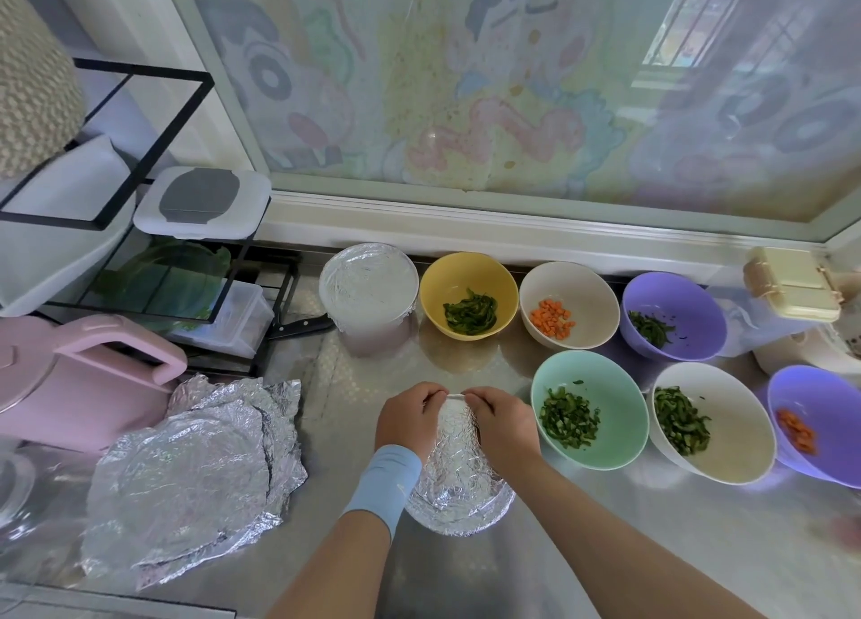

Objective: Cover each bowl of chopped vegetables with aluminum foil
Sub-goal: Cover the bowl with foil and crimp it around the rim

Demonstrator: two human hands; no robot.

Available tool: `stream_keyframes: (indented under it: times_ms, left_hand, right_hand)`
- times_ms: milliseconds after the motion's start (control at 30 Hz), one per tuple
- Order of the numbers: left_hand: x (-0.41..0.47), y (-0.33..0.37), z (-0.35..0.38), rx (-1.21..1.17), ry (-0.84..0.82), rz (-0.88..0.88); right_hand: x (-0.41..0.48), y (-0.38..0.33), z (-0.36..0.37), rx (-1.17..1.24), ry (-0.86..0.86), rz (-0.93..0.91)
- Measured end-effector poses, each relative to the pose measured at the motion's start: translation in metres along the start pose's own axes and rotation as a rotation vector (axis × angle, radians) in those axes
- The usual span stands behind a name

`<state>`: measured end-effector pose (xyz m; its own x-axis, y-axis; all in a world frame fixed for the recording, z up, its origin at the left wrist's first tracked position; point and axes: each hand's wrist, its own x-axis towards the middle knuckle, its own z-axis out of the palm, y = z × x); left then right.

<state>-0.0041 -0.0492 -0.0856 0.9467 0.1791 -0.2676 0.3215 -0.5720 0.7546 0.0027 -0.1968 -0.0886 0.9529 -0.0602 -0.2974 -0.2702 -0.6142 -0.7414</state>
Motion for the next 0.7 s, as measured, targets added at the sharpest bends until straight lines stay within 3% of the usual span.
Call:
stream_keyframes:
  times_ms: [267,367,600,700]
  left_hand:
    - [-0.007,-0.002,0.003,0.113,0.036,-0.052]
    - [-0.007,0.000,0.000,0.064,0.005,0.004]
    - [-0.002,-0.001,-0.001,-0.060,-0.071,-0.012]
    - [-0.002,0.000,0.000,-0.061,-0.051,-0.058]
  right_hand:
    - [0.003,-0.001,0.002,-0.094,-0.095,-0.093]
    - [0.003,-0.003,0.003,-0.089,-0.123,-0.118]
    - [-0.003,0.000,-0.005,-0.105,-0.031,-0.088]
    - [-0.009,0.004,0.001,-0.002,-0.010,-0.044]
